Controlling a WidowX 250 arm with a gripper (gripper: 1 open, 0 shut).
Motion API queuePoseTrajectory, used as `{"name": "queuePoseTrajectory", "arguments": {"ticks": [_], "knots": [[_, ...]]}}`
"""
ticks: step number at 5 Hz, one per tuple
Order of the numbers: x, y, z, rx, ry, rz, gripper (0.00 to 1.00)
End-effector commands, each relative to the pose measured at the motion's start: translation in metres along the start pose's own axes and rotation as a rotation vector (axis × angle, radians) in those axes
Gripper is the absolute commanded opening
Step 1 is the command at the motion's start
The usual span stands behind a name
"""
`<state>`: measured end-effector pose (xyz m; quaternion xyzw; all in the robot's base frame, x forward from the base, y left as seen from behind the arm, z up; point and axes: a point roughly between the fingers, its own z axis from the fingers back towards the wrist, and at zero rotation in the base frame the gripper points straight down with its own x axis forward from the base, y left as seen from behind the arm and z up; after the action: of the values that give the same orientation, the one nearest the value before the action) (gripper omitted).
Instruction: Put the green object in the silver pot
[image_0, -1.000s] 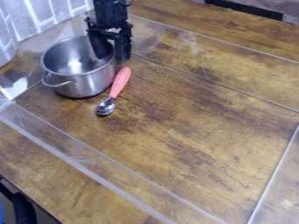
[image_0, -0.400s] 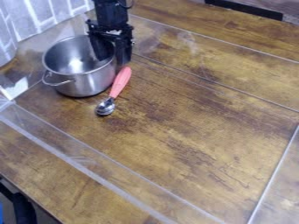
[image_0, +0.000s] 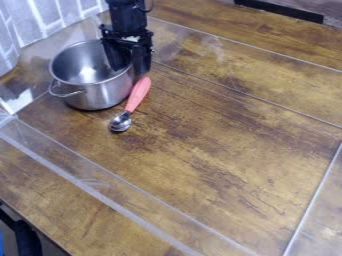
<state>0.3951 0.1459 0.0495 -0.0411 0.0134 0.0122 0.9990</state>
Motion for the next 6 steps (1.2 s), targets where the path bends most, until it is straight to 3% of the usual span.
{"name": "queuePoseTrajectory", "arguments": {"ticks": [1,6], "knots": [[0.0095,-0.0070,0.0203,0.028,-0.059,-0.031,0.00],[0.0098,-0.0082,0.0137,0.023,-0.046,-0.023,0.00]]}}
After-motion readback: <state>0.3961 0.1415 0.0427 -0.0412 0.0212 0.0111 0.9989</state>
